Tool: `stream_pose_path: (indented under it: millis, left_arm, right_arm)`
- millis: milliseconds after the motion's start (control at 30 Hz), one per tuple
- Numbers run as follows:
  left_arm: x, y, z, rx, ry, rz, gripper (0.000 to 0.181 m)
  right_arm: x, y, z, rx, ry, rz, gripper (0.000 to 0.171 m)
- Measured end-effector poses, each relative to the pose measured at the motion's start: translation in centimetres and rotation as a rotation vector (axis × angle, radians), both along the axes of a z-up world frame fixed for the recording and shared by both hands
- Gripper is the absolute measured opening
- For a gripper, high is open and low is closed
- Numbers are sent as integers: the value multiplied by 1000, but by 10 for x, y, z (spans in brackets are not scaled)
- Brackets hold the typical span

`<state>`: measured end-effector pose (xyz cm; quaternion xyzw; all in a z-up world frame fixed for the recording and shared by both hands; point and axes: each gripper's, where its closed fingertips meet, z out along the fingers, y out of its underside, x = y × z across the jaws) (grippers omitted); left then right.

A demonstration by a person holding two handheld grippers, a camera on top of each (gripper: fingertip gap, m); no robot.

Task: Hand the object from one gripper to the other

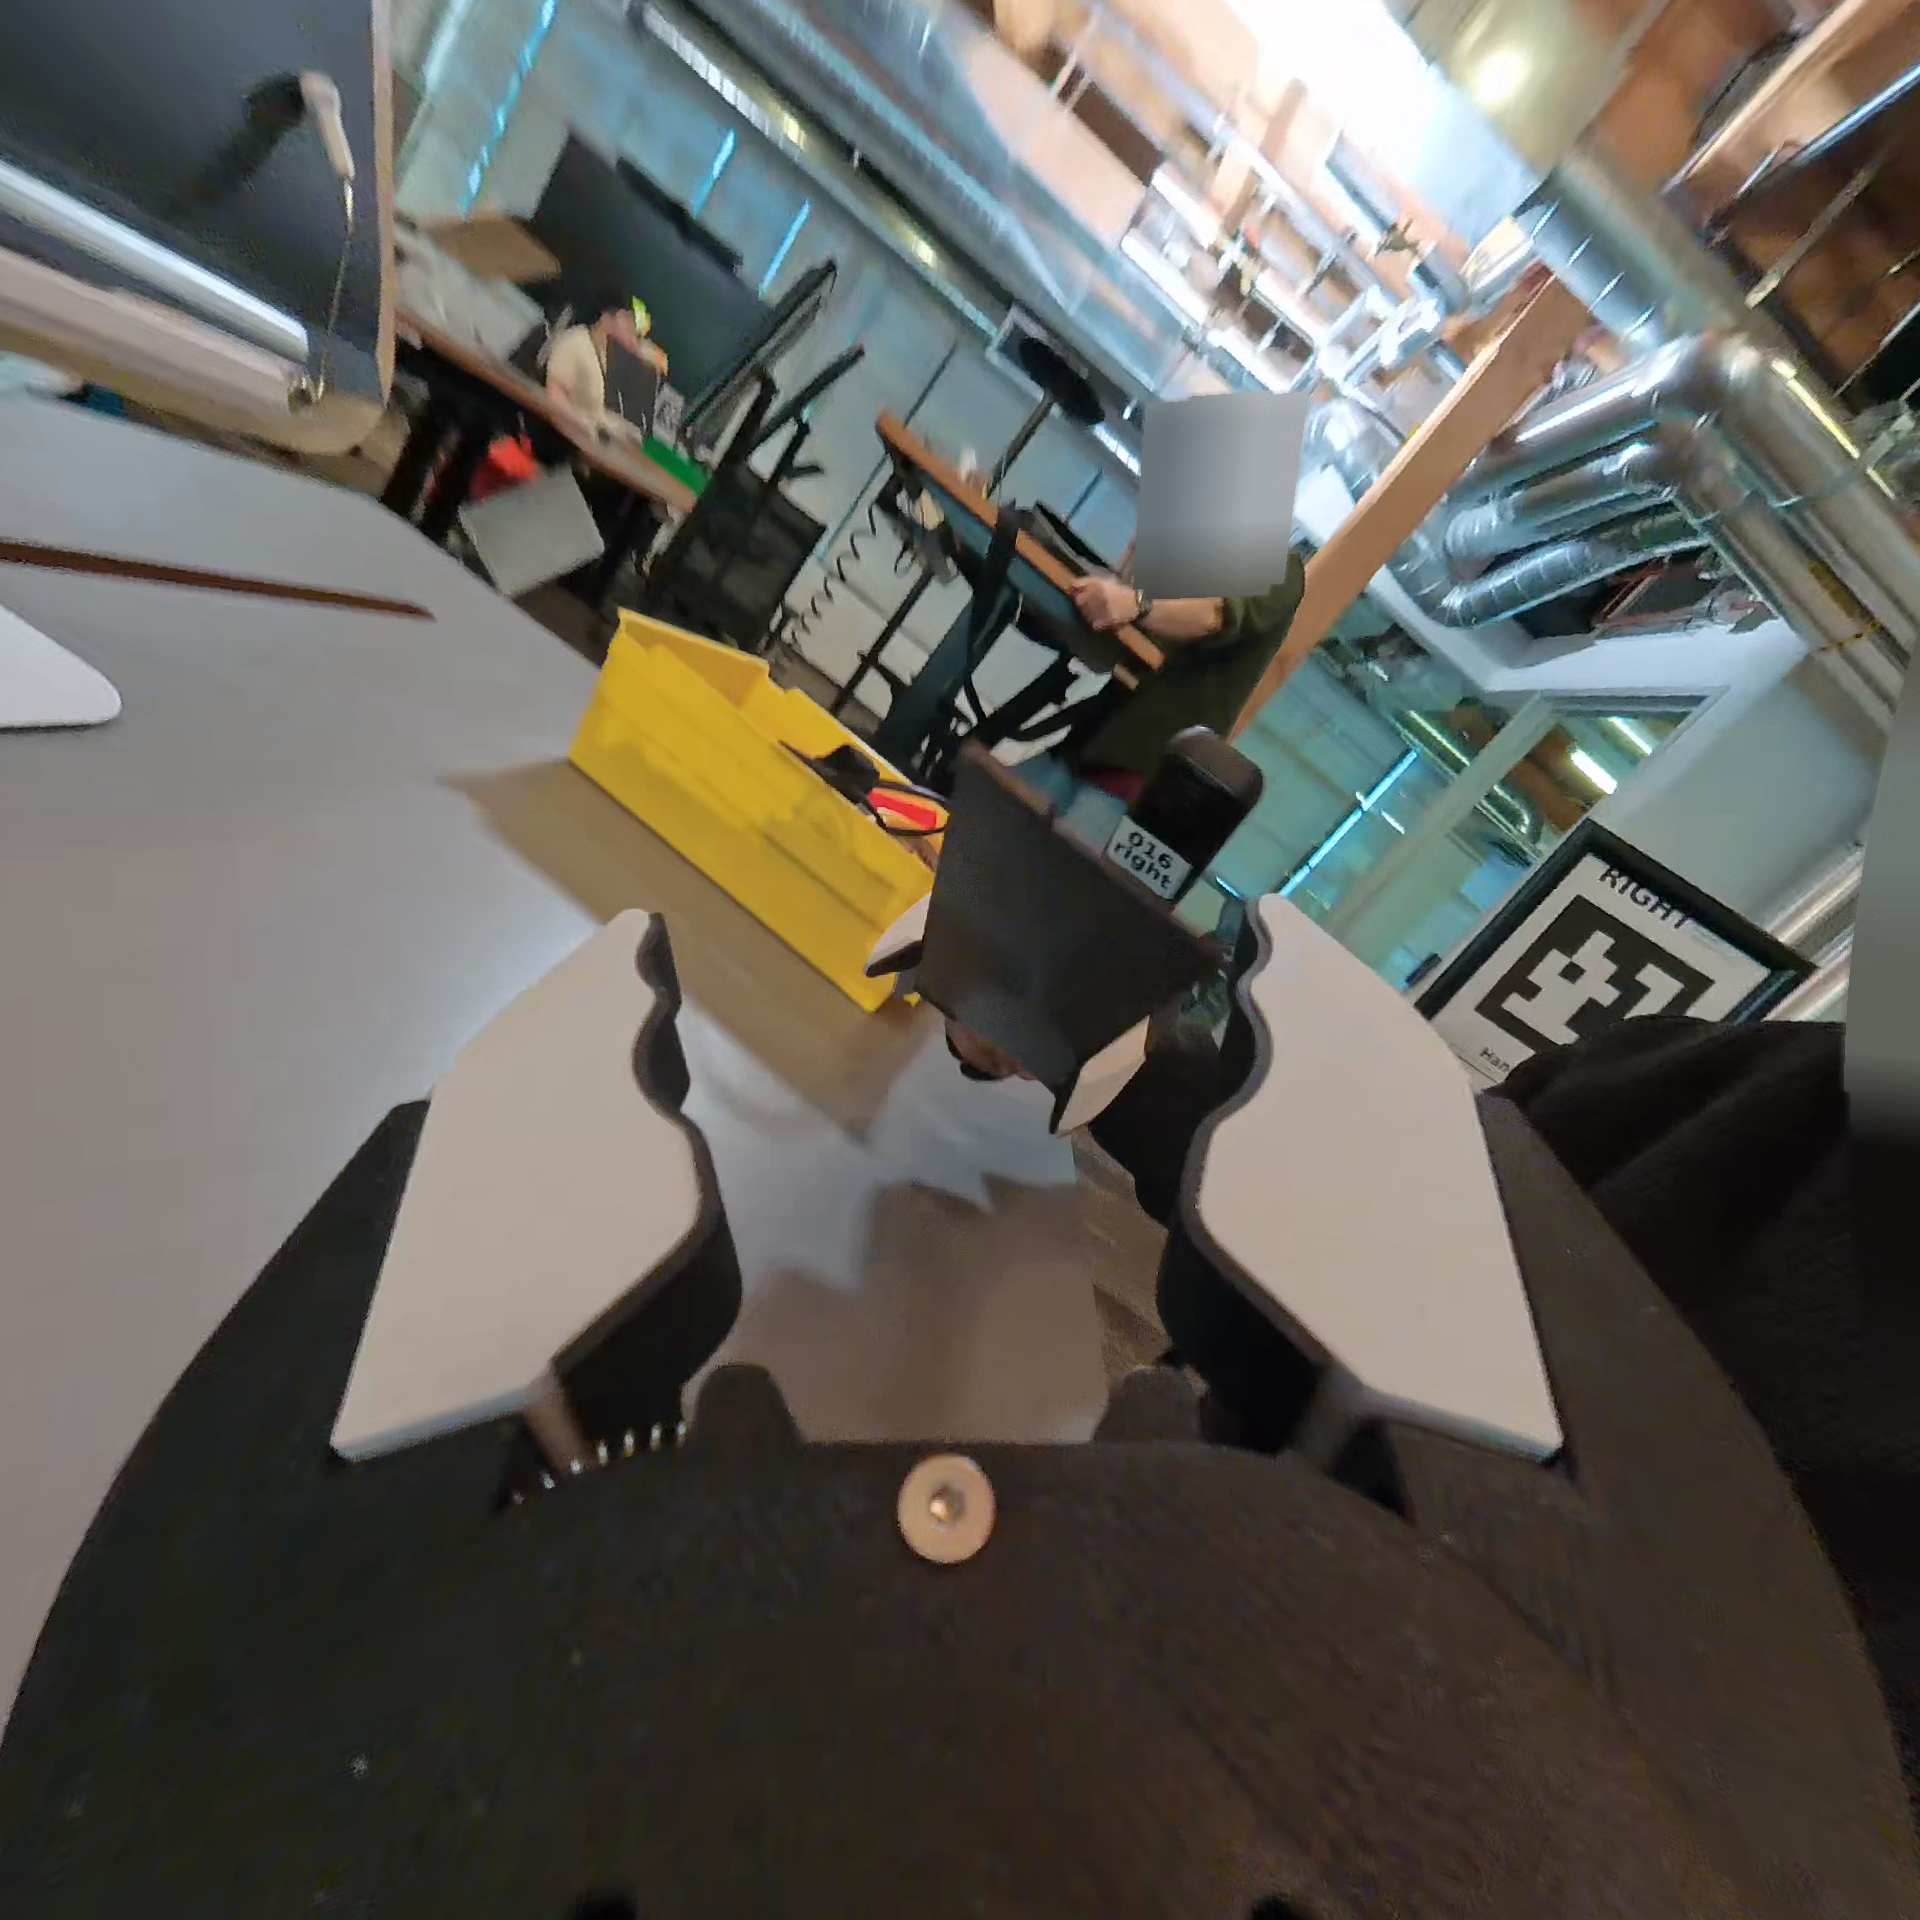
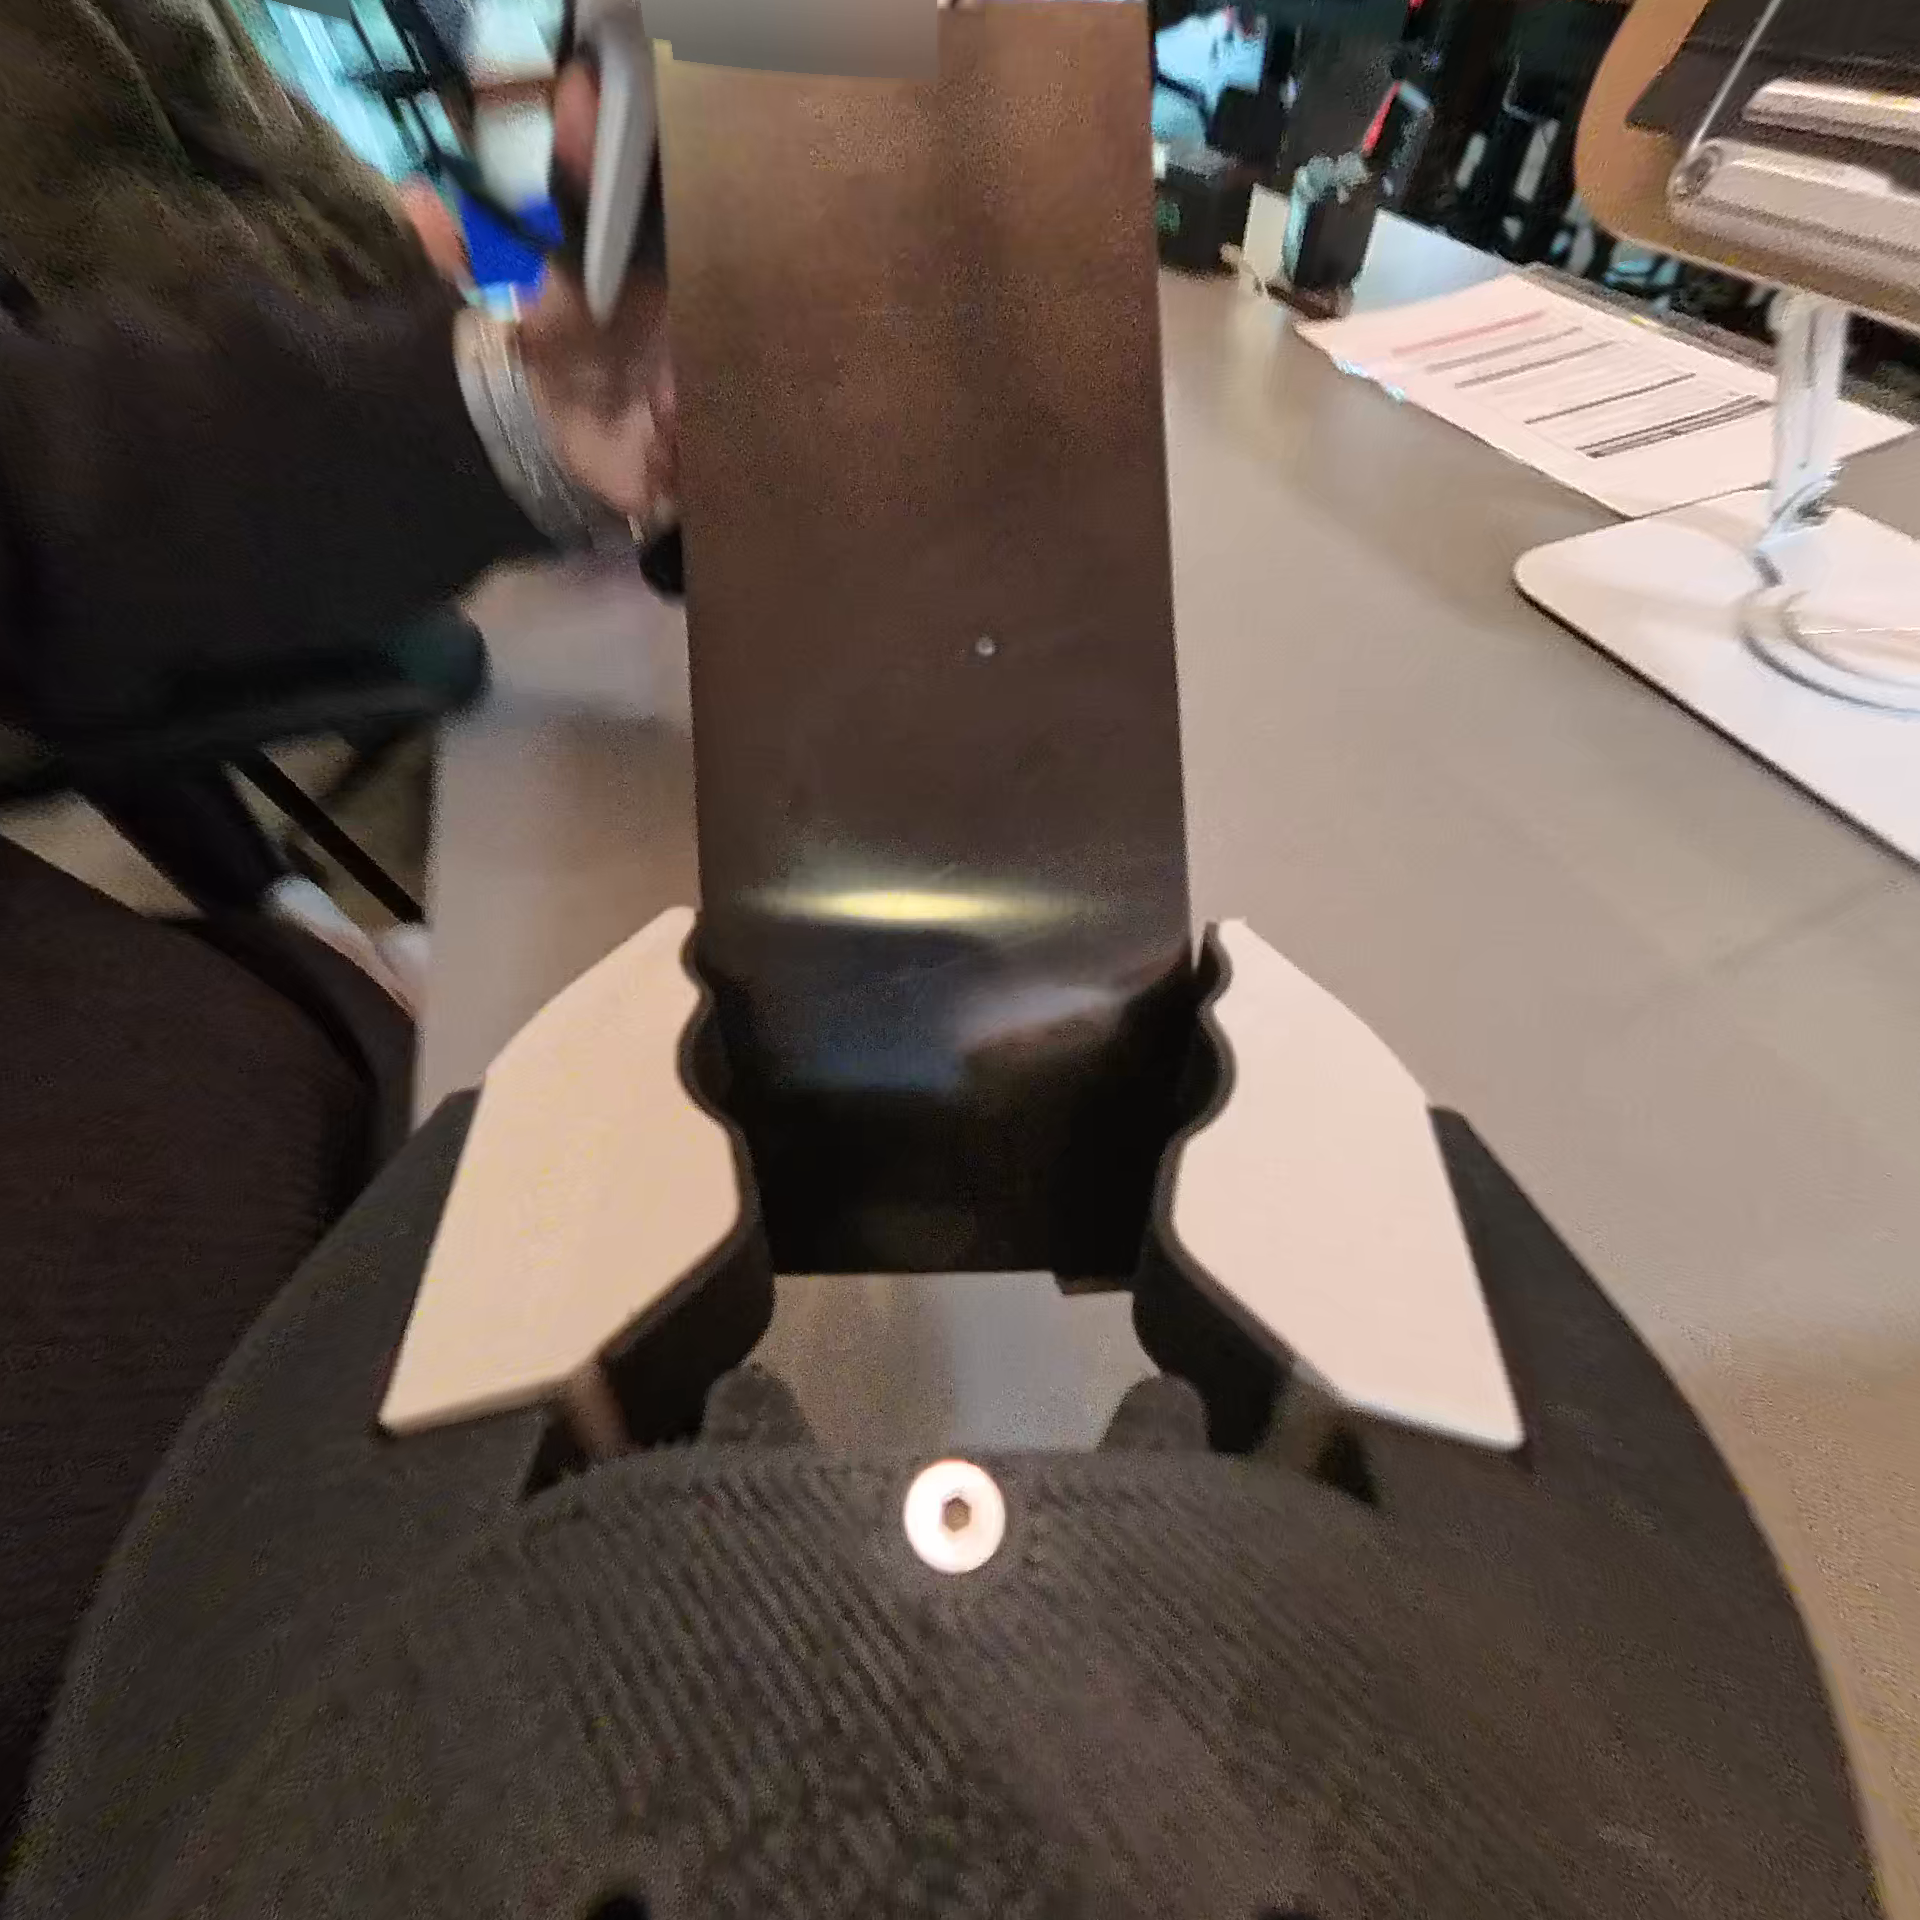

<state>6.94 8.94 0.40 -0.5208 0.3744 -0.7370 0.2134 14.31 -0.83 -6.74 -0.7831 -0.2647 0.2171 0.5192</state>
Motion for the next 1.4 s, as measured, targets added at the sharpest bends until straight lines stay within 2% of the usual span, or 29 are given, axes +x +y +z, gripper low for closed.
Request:
stream_pose_path:
  millis: [100,200,400,533,633,967,1067,1200,1400]
  left_arm:
    - [-6,-19,-6,62,-60,56,108]
    - [-1,-43,-17,132,-74,109,116]
    - [14,-86,-11,220,-83,97,127]
    - [13,-87,-4,150,-115,130,128]
    - [13,-86,-4,92,-121,119,126]
    - [15,-98,-8,91,-122,71,118]
    - [13,-98,-8,82,-134,61,110]
    - [10,-101,-5,89,-166,34,90]
    - [8,-103,-4,113,-175,29,89]
  right_arm:
    - [-9,0,15,-6,231,13,89]
    - [-20,1,21,-1,365,10,88]
    - [-49,0,25,17,457,19,88]
    - [-64,-4,28,25,518,36,88]
    - [-75,-5,26,23,546,50,88]
    - [-99,-8,14,-29,580,115,88]
    - [-104,-9,12,-36,573,127,88]
    - [-104,-10,10,-44,575,131,88]
    - [-104,-10,12,-23,569,130,89]
